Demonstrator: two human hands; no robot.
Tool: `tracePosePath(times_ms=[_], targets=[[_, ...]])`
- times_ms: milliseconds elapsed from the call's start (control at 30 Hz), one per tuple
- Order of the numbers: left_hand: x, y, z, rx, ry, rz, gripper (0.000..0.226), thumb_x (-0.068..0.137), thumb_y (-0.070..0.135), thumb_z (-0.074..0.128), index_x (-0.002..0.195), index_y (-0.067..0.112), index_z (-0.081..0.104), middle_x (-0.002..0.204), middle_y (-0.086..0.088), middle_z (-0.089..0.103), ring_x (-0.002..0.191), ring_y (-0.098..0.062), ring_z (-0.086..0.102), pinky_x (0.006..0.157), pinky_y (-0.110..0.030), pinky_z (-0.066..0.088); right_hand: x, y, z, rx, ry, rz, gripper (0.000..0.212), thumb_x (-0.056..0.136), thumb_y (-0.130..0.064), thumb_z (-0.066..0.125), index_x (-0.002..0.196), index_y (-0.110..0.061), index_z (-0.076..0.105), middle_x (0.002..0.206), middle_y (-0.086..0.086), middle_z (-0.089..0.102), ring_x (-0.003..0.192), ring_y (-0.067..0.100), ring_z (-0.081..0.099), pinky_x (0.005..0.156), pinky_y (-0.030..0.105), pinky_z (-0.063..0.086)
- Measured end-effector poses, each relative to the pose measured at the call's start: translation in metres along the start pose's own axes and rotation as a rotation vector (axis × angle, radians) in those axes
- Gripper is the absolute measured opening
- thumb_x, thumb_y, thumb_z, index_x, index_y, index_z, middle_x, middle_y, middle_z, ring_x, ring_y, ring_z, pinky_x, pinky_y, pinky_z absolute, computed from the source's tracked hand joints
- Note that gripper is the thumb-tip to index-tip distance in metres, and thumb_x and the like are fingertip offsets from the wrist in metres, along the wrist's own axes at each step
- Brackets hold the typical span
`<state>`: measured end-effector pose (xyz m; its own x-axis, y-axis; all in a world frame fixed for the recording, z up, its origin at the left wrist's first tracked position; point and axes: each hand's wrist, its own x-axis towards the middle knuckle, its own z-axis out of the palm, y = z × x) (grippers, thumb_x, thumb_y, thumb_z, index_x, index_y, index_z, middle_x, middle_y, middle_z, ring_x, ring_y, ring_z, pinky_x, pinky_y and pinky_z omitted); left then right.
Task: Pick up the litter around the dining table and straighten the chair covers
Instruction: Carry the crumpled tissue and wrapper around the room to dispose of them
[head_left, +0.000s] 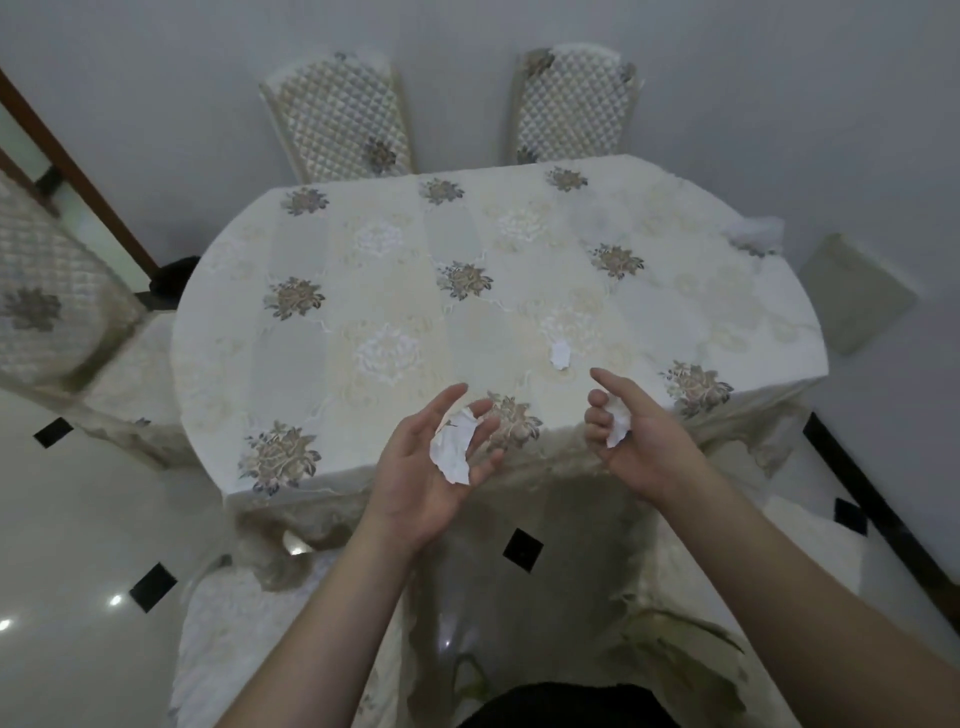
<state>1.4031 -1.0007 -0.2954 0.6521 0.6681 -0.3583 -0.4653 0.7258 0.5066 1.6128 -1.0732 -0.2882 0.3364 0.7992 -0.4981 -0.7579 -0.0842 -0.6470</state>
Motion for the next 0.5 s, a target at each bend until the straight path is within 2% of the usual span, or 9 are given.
tracePosePath(times_ms=[133, 367, 433, 500], targets=[[0.029, 0.013, 0.003, 0.023, 0.024, -0.017, 0.036, 0.079, 0.026, 0.056, 0.112, 0.015, 0.068, 0.12, -0.014, 0.063, 0.101, -0.028, 0.064, 0.075, -0.042, 0.055, 0.039, -0.006, -0.001, 0.024, 0.064, -0.002, 0.022, 0.091, -0.016, 0.06, 0.111, -0.013, 0.052, 0.065, -0.004, 0.041, 0.047, 0.007, 0.031, 0.042, 0.018, 0.025], [0.089, 0.027, 0.001, 0.107, 0.11, -0.07, 0.035, 0.079, 0.029, 0.056, 0.109, 0.018, 0.07, 0.126, -0.013, 0.063, 0.11, -0.028, 0.061, 0.08, -0.041, 0.053, 0.124, -0.019, -0.021, 0.036, 0.121, -0.015, 0.032, 0.087, -0.017, 0.067, 0.114, -0.01, 0.052, 0.076, 0.0, 0.046, 0.052, 0.008, 0.041, 0.042, 0.019, 0.034], [0.109, 0.03, 0.004, 0.13, 0.135, -0.076, 0.032, 0.079, 0.028, 0.056, 0.106, 0.018, 0.072, 0.126, -0.014, 0.062, 0.11, -0.029, 0.061, 0.081, -0.041, 0.052, 0.151, -0.023, -0.027, -0.052, 0.139, -0.021, 0.025, 0.088, -0.019, 0.066, 0.109, -0.012, 0.055, 0.08, 0.0, 0.045, 0.051, 0.008, 0.039, 0.041, 0.02, 0.03], [0.128, 0.033, 0.011, 0.157, 0.156, -0.081, 0.031, 0.079, 0.028, 0.057, 0.103, 0.018, 0.073, 0.123, -0.013, 0.064, 0.108, -0.029, 0.061, 0.081, -0.041, 0.051, 0.176, -0.027, -0.03, -0.257, 0.188, -0.052, 0.018, 0.091, -0.022, 0.063, 0.105, -0.012, 0.058, 0.086, 0.003, 0.048, 0.053, 0.009, 0.036, 0.042, 0.021, 0.028]])
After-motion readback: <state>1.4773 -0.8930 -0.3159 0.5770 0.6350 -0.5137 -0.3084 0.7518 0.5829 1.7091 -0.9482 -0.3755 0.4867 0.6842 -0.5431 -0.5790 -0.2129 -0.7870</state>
